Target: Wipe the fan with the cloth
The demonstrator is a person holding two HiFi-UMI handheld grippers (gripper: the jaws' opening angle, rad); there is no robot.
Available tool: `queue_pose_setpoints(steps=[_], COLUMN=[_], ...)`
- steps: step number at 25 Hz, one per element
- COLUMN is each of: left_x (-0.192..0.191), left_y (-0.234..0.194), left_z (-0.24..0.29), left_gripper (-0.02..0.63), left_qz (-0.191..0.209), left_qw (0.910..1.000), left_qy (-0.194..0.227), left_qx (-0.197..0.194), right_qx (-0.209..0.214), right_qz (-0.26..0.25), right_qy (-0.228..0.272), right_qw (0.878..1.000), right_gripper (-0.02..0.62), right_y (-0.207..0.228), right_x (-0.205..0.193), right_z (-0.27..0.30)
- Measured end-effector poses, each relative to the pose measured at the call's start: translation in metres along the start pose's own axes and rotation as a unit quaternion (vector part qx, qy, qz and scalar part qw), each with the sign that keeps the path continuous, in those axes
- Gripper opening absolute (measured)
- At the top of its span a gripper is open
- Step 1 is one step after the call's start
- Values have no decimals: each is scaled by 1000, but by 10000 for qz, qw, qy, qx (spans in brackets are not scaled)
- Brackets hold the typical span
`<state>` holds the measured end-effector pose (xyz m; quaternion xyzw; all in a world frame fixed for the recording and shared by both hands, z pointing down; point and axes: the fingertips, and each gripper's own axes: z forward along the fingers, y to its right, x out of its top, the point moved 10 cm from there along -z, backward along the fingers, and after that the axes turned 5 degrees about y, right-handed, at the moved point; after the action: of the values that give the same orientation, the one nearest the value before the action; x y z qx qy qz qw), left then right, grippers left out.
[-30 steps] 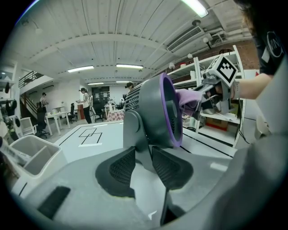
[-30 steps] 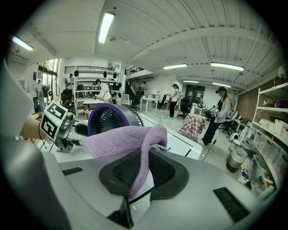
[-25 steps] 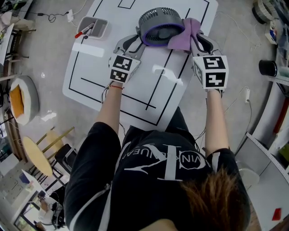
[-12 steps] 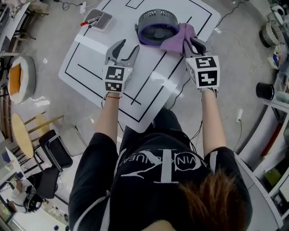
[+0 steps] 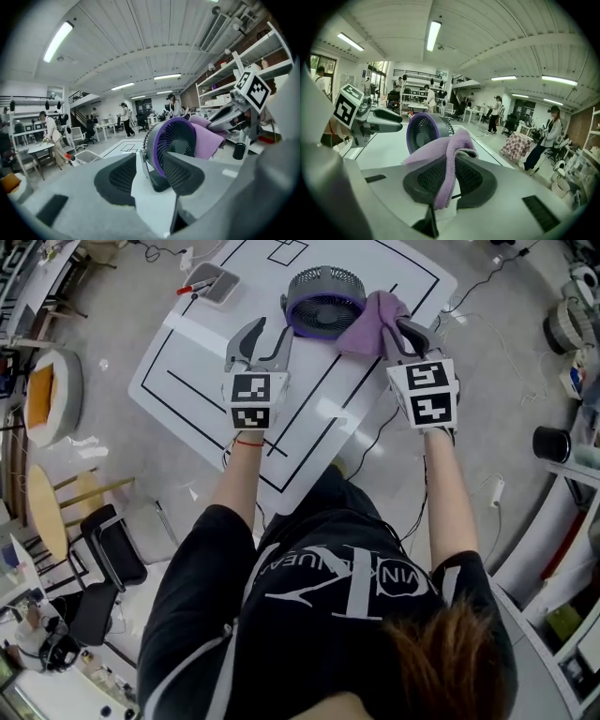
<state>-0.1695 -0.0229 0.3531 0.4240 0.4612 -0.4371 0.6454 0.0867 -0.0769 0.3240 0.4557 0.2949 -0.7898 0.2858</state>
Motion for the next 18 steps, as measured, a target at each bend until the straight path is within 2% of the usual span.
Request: queue_pose_setpoints(steps=[2, 5, 9, 14, 18], left_x=[2, 8, 20, 19, 23], left_y=[6, 18, 27, 34, 38], left_z=[-1, 3, 4, 7, 15], left_gripper=[178, 169, 158, 147, 156], left_qz=[-54, -110, -419, -1152, -1874], left_qw=[9999, 9999, 9989, 9932, 9818], left_qy=[31, 51, 148, 158, 288], left_qx=[128, 108, 128, 2, -67], right_qx=[-43, -75, -61, 65, 433], right_qz=[-98, -216, -262, -269, -605], right_qy=[72, 178, 423, 729, 1129], right_qw=[9999, 9996, 9987, 9970, 9908], right_gripper=[57, 57, 58, 57, 58], right_y=[3, 7, 14, 27, 43], right_x=[3, 9, 15, 18, 35], right_z=[-7, -18, -29, -22, -4])
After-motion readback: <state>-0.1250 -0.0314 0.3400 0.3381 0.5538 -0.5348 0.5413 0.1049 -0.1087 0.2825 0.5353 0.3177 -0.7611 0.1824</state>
